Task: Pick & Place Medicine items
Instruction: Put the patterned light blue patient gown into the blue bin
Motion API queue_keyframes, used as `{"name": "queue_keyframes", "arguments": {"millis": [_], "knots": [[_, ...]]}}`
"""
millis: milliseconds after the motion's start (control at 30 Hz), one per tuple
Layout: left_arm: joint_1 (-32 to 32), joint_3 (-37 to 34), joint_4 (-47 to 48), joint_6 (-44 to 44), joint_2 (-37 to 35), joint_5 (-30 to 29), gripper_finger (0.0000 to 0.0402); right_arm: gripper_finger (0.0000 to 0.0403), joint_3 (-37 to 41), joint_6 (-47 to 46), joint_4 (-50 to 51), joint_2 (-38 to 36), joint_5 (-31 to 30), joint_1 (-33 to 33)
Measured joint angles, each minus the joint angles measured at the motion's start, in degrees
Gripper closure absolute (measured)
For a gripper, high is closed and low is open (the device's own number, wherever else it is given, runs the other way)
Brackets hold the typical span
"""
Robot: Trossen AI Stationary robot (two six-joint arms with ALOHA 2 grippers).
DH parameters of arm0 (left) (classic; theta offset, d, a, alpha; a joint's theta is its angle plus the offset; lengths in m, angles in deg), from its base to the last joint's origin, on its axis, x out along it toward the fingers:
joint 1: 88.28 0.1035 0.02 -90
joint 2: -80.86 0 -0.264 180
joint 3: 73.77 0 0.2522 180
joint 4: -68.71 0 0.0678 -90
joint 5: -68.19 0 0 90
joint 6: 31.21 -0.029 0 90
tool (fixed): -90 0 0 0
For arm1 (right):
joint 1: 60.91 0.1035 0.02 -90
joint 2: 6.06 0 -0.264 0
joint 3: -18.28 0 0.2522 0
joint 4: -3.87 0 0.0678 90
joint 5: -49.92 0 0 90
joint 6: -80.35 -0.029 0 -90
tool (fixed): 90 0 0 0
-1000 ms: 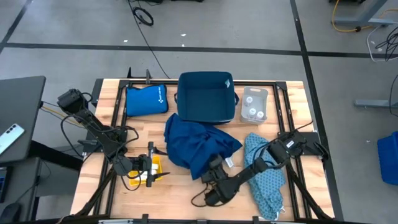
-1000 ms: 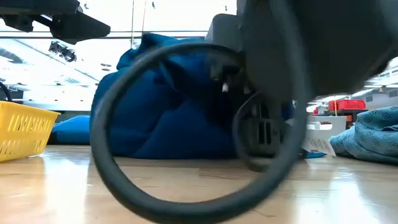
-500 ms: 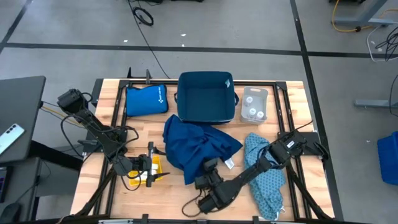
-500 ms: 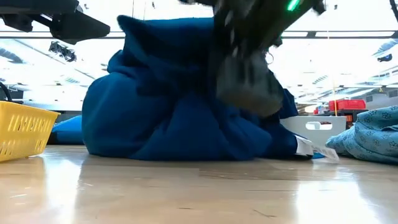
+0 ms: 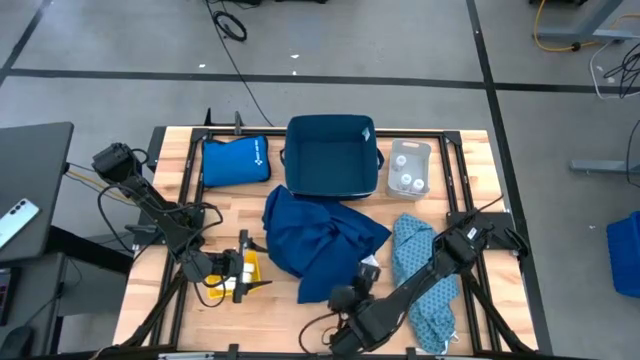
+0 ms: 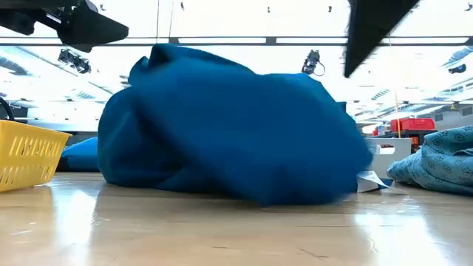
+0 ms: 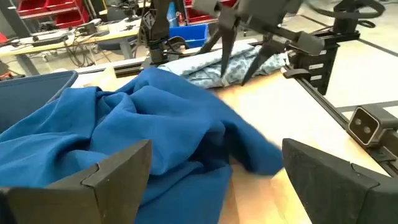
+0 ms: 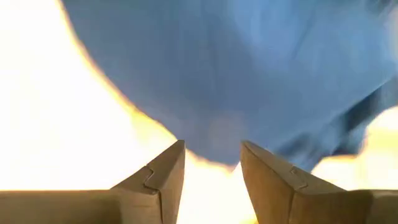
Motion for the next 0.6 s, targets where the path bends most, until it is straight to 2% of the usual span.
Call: {"name": "queue_keyframes", "arguments": {"millis": [100,333,467,600], "knots": [[0.0,0.0,-0.3,-1.4,0.0,1.4,0.0040,0.0233,2.5,-1.7,-0.1,0.3,11.3,-1.2],[-0.1,0.0,0.4,-4.8,0.0,4.6,0.0040,0.0218,16.7,-0.5,0.0,0.3,29.6,-3.4],[-0.1,0.0,1.5,-5.9,0.0,4.9,0.0040,0.0207,27.2,0.9,-0.2,-0.2,36.1,-3.5],[0.0,0.0,3.0,-7.1,0.0,4.9,0.0040,0.0191,33.5,0.6,1.3,0.0,40.5,-2.7]]}}
